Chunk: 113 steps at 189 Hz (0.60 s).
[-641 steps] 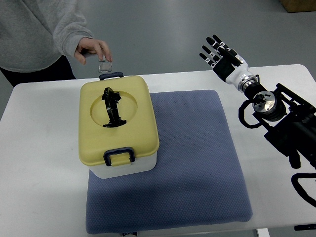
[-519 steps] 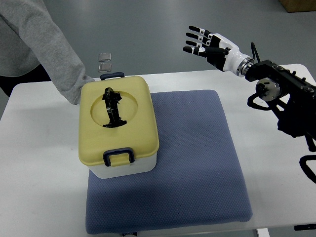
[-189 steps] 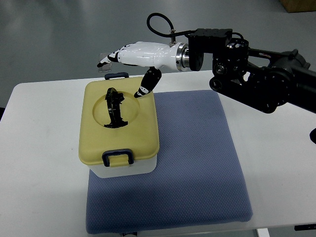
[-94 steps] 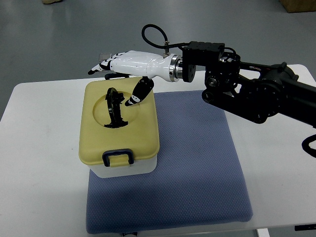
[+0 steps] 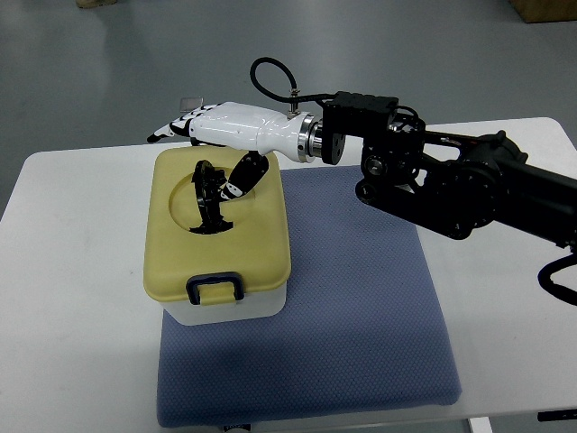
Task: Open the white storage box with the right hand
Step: 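Lower the right hand and grasp the black handle on the lid, then lift the yellow lid off the white box with the right hand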
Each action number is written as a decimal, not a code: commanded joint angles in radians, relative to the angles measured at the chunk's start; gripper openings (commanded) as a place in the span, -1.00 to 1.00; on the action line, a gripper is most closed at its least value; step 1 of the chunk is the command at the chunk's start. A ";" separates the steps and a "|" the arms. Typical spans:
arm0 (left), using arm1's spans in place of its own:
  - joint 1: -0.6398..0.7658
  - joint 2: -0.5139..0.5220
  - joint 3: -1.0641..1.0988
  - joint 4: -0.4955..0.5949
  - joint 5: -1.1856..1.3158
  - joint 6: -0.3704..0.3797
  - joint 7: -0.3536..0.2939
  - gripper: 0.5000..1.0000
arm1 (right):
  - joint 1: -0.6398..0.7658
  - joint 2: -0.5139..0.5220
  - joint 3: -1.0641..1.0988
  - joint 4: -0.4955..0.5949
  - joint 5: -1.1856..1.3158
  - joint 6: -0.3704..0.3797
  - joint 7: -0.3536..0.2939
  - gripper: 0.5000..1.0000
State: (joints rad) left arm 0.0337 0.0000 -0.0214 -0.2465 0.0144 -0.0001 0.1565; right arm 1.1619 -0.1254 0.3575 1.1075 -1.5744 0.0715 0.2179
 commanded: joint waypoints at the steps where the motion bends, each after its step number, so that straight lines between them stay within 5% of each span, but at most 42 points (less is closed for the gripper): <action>1: 0.000 0.000 0.000 0.000 0.001 0.000 0.000 1.00 | -0.005 0.015 0.000 -0.005 -0.001 -0.022 0.000 0.24; 31: 0.000 0.000 0.000 0.001 0.001 0.000 0.000 1.00 | -0.028 0.023 0.000 -0.005 -0.001 -0.042 0.000 -1.00; 113: 0.000 0.000 0.000 0.001 -0.001 0.000 0.000 1.00 | 0.010 0.010 0.049 0.044 0.019 -0.050 -0.005 -1.00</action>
State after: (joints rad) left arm 0.0337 0.0000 -0.0226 -0.2454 0.0143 -0.0001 0.1565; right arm 1.1478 -0.1072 0.3762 1.1233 -1.5626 0.0159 0.2151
